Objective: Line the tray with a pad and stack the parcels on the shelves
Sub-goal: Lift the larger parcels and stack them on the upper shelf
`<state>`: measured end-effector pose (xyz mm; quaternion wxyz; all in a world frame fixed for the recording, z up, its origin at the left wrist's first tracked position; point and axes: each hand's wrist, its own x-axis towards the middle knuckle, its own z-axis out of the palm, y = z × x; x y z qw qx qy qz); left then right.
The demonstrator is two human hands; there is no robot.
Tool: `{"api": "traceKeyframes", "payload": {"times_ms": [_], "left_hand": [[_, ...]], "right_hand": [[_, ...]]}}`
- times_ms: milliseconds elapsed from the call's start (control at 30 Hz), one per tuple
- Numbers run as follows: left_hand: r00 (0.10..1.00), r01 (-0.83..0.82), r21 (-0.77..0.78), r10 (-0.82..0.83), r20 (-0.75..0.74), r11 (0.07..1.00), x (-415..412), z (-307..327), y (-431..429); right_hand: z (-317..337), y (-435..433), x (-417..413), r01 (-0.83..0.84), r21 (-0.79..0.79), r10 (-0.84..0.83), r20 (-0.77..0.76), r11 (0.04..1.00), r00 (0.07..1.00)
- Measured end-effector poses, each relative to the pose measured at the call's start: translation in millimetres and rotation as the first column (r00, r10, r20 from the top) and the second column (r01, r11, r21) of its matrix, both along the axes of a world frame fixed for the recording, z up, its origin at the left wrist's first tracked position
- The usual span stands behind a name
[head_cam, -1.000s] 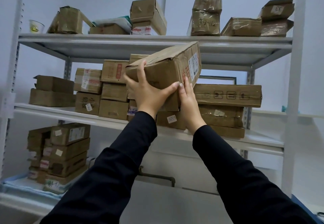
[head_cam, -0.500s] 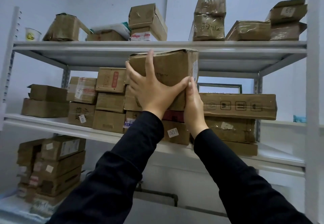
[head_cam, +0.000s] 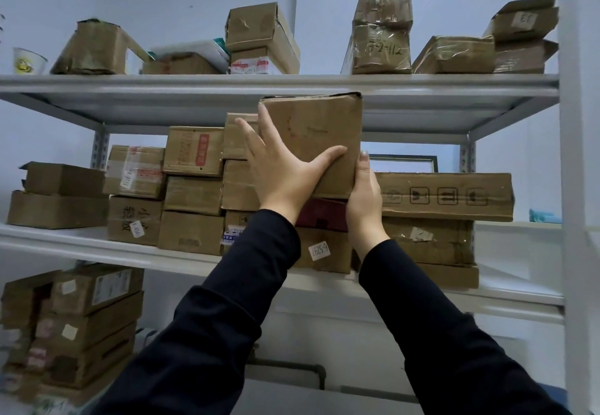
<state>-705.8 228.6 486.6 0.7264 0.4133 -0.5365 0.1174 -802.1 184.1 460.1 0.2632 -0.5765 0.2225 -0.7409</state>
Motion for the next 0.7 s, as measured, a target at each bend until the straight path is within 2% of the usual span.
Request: {"api": "traceKeyframes", "payload": {"times_ms": [67, 167, 267, 333, 500, 600, 700], "left_hand": [[0.995, 0.083, -0.046, -0.086, -0.055, 0.995, 5, -2, -6], [0.992, 0.115, -0.066, -0.118, -0.042, 0.991, 14, -4, -17], [0.959, 0.28, 0.013, -0.28, -0.034, 0.96, 18, -5, -24], [0.927, 0.37, 0.026, -0.367, -0.071, 0.929, 19, -6, -31], [0.907, 0.39, 0.056, -0.372, -0.198, 0.919, 18, -13, -55], [0.903, 0.4, 0.069, -0.38, -0.2, 0.914, 18, -20, -74], [0.901, 0.4, 0.054, -0.382, -0.206, 0.915, 18, -22, -87]], "right_hand": [[8, -5, -6, -0.042, 0.014, 0.041, 0.059, 0.999, 0.997], [15, -14, -14, -0.137, 0.033, 0.133, 0.111, 0.99, 0.985], [8, -21, -15, -0.166, -0.033, 0.166, 0.007, 0.986, 0.986], [3, -26, -12, -0.144, -0.045, 0.143, -0.017, 0.989, 0.99], [4, -39, -10, -0.036, -0.005, 0.036, 0.036, 0.999, 0.999], [3, -56, -11, 0.024, 0.056, -0.026, 0.038, 0.998, 0.999], [1, -61, -10, 0.102, 0.036, -0.103, 0.017, 0.994, 0.995]]}}
